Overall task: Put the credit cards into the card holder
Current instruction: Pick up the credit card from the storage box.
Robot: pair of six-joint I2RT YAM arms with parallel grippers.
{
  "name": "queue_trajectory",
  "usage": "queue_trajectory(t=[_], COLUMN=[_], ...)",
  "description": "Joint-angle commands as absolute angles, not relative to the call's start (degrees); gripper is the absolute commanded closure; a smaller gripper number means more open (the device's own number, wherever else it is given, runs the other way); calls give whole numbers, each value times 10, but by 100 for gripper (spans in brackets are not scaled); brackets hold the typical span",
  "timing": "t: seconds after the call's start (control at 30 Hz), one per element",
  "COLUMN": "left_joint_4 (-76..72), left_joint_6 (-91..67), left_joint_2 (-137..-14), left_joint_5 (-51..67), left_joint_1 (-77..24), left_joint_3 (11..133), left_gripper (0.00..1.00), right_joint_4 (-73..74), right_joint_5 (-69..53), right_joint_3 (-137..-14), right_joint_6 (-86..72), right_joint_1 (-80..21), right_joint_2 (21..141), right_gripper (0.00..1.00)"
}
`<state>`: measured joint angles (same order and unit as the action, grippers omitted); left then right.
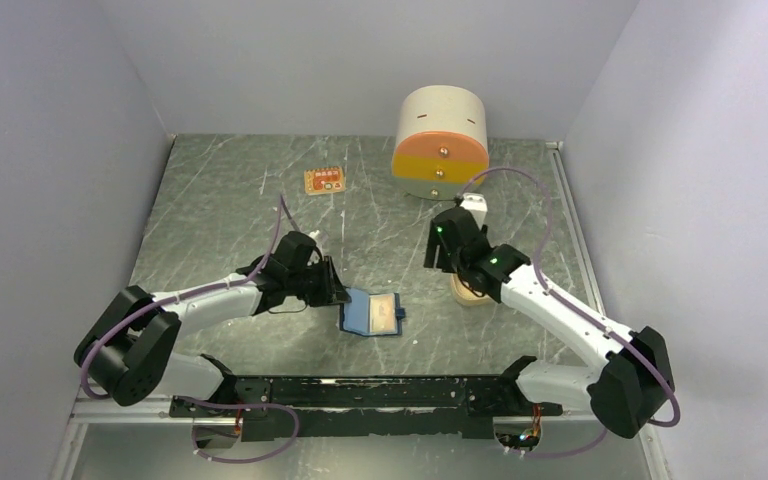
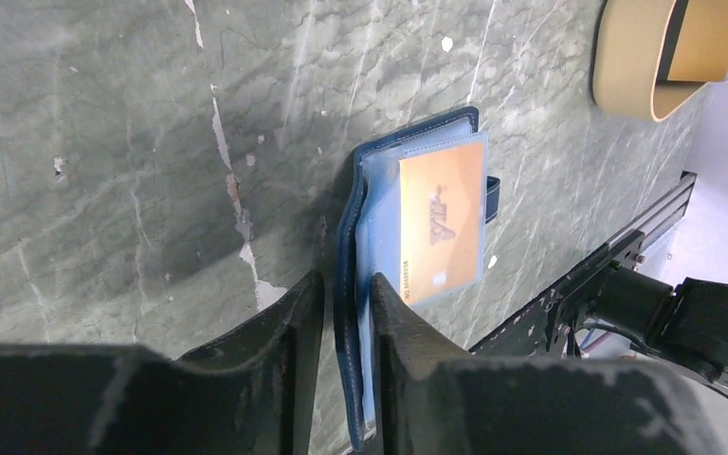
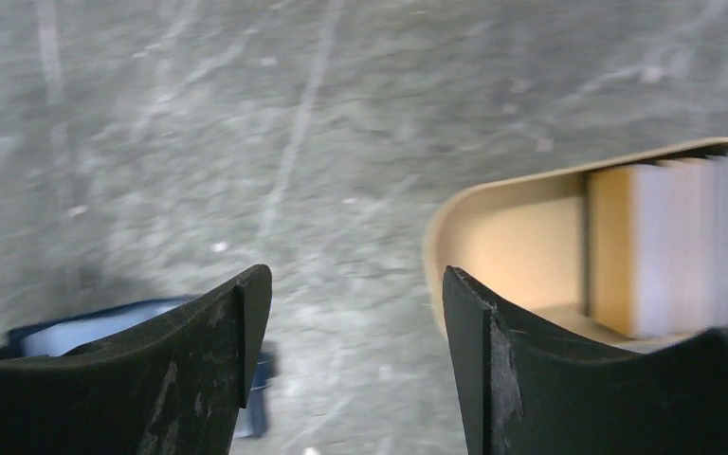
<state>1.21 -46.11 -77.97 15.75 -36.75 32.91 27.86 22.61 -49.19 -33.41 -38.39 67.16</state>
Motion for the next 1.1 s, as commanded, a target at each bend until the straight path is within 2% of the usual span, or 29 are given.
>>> queue_trajectory(t=[0.0,0.17,0.3,0.6,1.07], left_joint_4=[11,2,-6,3,-9], left_joint_6=[-449,-444,-437,-422,-422], left_joint_2=[-760,-756,-762,-758,-750], left_joint_5=[177,192,202,189,212], left_joint_1=[-363,-361,-360,-357,-355], left_joint_3=[324,317,313,308,300], left_gripper=[69,63,62,64,64], right_joint_4=[389,403,393,413,447], right_joint_5=[289,310,274,272,334], right_joint_3=[-508,-499,-490,-502,-537], right_joint_6=[-270,-236,-225,-240,-238], right_joint_1=[-326,-266,-232,-218,-215], right_joint_2=[664,663,674,710,804], right_gripper=[29,26,25,26,27])
